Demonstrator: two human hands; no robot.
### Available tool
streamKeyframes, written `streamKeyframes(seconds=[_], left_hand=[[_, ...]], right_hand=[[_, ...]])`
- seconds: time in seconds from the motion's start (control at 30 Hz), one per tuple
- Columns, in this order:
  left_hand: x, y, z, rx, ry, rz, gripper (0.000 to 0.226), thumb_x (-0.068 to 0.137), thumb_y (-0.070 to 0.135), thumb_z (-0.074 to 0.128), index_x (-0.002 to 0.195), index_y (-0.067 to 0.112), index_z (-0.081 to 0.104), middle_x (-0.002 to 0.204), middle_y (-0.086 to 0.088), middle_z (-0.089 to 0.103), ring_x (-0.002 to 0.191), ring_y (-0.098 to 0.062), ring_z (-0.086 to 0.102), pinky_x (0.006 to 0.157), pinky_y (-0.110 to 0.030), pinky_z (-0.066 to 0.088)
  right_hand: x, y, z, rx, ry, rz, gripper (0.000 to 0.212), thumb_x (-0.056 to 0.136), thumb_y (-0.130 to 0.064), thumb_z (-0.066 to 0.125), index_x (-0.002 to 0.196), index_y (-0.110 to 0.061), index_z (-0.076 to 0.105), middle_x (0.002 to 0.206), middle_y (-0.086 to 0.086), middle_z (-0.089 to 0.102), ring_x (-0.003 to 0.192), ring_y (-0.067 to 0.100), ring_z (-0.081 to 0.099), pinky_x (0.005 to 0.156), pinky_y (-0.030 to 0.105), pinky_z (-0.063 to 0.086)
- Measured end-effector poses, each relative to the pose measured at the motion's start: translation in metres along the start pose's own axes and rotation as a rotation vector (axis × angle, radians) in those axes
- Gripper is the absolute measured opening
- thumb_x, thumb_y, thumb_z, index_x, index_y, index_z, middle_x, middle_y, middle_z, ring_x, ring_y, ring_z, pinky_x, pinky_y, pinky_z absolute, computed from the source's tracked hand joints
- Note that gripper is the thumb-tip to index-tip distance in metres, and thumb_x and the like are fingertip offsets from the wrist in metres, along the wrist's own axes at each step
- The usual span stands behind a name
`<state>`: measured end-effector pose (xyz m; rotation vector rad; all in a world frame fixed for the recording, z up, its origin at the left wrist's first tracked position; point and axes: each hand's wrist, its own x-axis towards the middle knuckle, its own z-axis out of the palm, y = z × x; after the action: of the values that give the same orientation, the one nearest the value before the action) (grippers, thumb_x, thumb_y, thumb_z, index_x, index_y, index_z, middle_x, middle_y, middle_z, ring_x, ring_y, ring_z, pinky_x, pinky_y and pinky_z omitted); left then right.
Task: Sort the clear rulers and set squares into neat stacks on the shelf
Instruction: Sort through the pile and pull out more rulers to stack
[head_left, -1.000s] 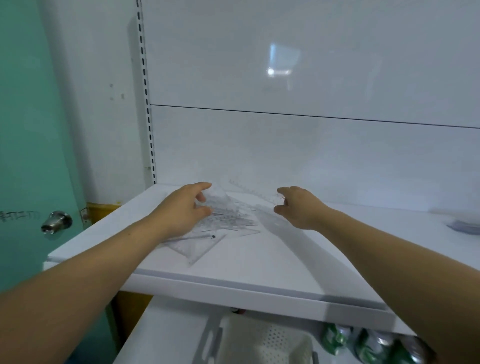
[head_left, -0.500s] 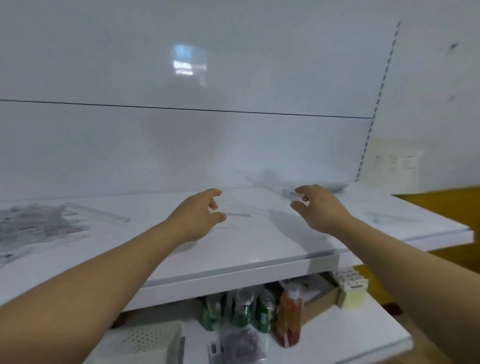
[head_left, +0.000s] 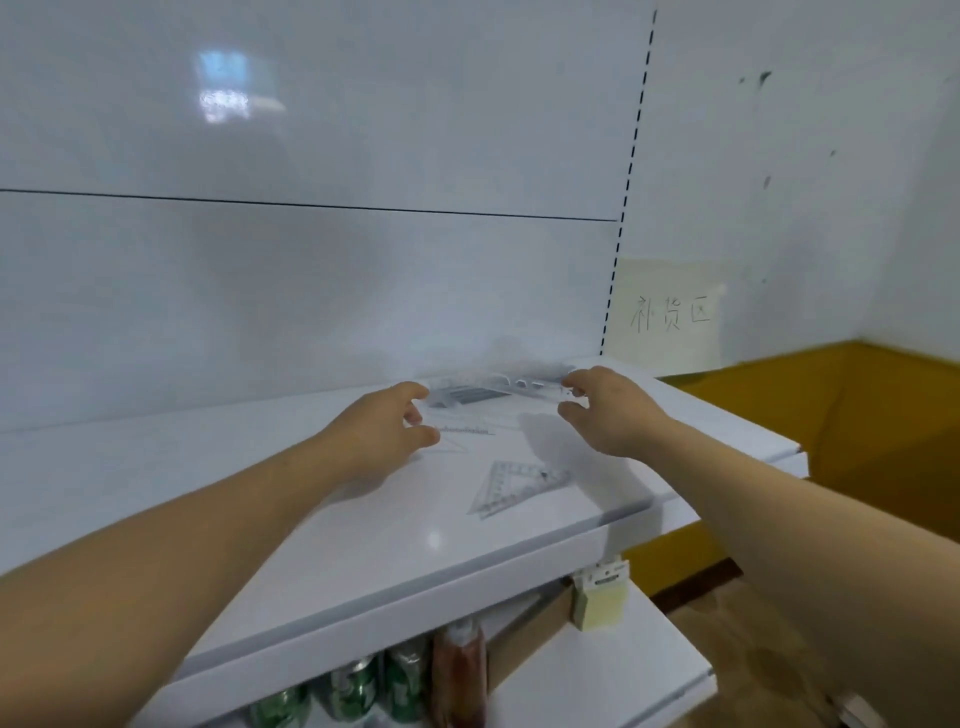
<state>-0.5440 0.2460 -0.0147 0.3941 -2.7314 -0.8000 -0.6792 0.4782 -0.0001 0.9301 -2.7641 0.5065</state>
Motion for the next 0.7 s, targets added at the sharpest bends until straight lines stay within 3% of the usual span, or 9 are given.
streamKeyframes(seconds=[0.17, 0.23, 0.33, 0.43, 0.57, 0.7], left_hand=[[0.038, -0.008, 0.007, -0.034, -0.022, -0.033, 0.048, 0.084, 0.036, 0.067, 0.128, 0.03, 0.048, 0.099, 0.015, 0.054, 0.081, -0.001, 0.055, 0.066, -0.015, 0.04], [0.046, -0.009, 0.009, -0.026, -0.038, -0.048, 0.048, 0.084, 0.036, 0.067, 0.128, 0.03, 0.048, 0.101, 0.016, 0.054, 0.083, -0.003, 0.055, 0.07, -0.018, 0.041], [0.051, -0.007, 0.014, -0.002, -0.051, -0.066, 0.051, 0.085, 0.037, 0.066, 0.131, 0.029, 0.047, 0.106, 0.013, 0.056, 0.088, -0.007, 0.056, 0.079, -0.021, 0.041], [0.051, -0.001, 0.018, 0.031, -0.052, -0.093, 0.052, 0.086, 0.036, 0.065, 0.133, 0.028, 0.045, 0.111, 0.01, 0.056, 0.089, -0.007, 0.055, 0.081, -0.019, 0.039], [0.045, 0.009, 0.02, 0.026, -0.02, -0.185, 0.054, 0.085, 0.036, 0.066, 0.134, 0.027, 0.044, 0.114, 0.01, 0.056, 0.099, -0.008, 0.055, 0.083, -0.018, 0.037], [0.032, 0.023, 0.026, 0.009, 0.048, -0.29, 0.055, 0.085, 0.033, 0.067, 0.134, 0.026, 0.045, 0.115, 0.008, 0.055, 0.102, -0.007, 0.052, 0.086, -0.017, 0.034]], right_hand=[[0.059, 0.01, 0.008, 0.007, -0.053, -0.06, 0.043, 0.096, -0.032, 0.047, 0.137, -0.02, 0.045, 0.137, 0.005, 0.048, 0.122, 0.026, 0.048, 0.102, 0.035, 0.037], [0.08, 0.015, 0.014, -0.006, -0.083, -0.104, 0.04, 0.094, -0.032, 0.048, 0.133, -0.022, 0.049, 0.134, 0.004, 0.049, 0.12, 0.027, 0.048, 0.101, 0.035, 0.038], [0.102, 0.019, 0.02, 0.028, -0.136, -0.157, 0.018, 0.091, -0.03, 0.051, 0.107, -0.029, 0.06, 0.112, 0.004, 0.054, 0.104, 0.027, 0.053, 0.084, 0.031, 0.04], [0.122, 0.019, 0.024, 0.037, -0.168, -0.217, 0.032, 0.09, -0.026, 0.052, 0.116, -0.009, 0.059, 0.121, 0.009, 0.057, 0.111, 0.031, 0.054, 0.092, 0.035, 0.043], [0.146, 0.018, 0.024, -0.001, -0.24, -0.309, 0.043, 0.095, -0.028, 0.047, 0.137, -0.017, 0.047, 0.144, 0.004, 0.043, 0.132, 0.023, 0.04, 0.106, 0.029, 0.03], [0.158, 0.023, 0.027, -0.069, -0.324, -0.408, 0.041, 0.096, -0.031, 0.044, 0.135, -0.019, 0.048, 0.142, 0.003, 0.046, 0.129, 0.022, 0.042, 0.103, 0.028, 0.031]])
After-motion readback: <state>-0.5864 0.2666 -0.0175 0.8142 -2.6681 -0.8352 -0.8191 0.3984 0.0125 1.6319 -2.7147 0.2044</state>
